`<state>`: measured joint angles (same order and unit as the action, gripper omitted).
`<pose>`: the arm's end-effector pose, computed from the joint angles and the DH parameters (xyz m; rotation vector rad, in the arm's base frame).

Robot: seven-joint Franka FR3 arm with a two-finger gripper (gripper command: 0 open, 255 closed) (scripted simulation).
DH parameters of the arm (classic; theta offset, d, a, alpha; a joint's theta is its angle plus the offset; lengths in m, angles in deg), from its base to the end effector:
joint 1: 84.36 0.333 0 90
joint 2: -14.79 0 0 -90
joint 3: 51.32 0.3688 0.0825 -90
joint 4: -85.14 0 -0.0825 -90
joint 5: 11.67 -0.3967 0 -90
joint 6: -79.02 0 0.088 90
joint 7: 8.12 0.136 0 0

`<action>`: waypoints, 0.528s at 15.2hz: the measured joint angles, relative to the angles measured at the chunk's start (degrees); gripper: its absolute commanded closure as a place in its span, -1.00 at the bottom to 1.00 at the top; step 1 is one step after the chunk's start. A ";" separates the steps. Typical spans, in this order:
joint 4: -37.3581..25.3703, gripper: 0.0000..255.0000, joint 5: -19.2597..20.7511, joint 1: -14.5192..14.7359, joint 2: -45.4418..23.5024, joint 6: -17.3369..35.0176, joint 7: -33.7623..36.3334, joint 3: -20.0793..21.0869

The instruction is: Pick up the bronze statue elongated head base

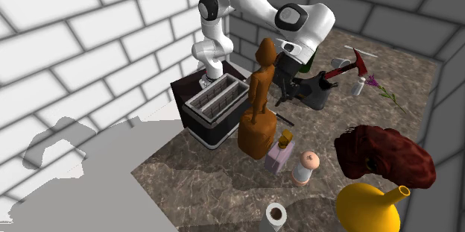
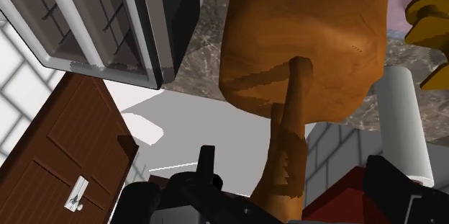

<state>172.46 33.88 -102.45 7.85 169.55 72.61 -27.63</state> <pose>0.6149 -0.0535 0.6420 1.9973 -1.4903 0.6174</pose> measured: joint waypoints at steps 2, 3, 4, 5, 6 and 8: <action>0.20 1.00 0.01 -0.02 -0.03 0.18 0.14 -0.01; 0.19 1.00 0.05 -0.01 0.00 0.29 0.19 0.00; 0.18 1.00 0.05 0.00 0.02 0.32 0.19 0.02; 0.19 1.00 0.04 0.01 0.03 0.33 0.19 0.03; 0.21 1.00 0.04 0.03 0.04 0.34 0.22 0.05; 0.21 1.00 0.04 0.04 0.03 0.34 0.23 0.06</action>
<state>172.67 33.92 -102.42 7.88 169.89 72.84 -27.58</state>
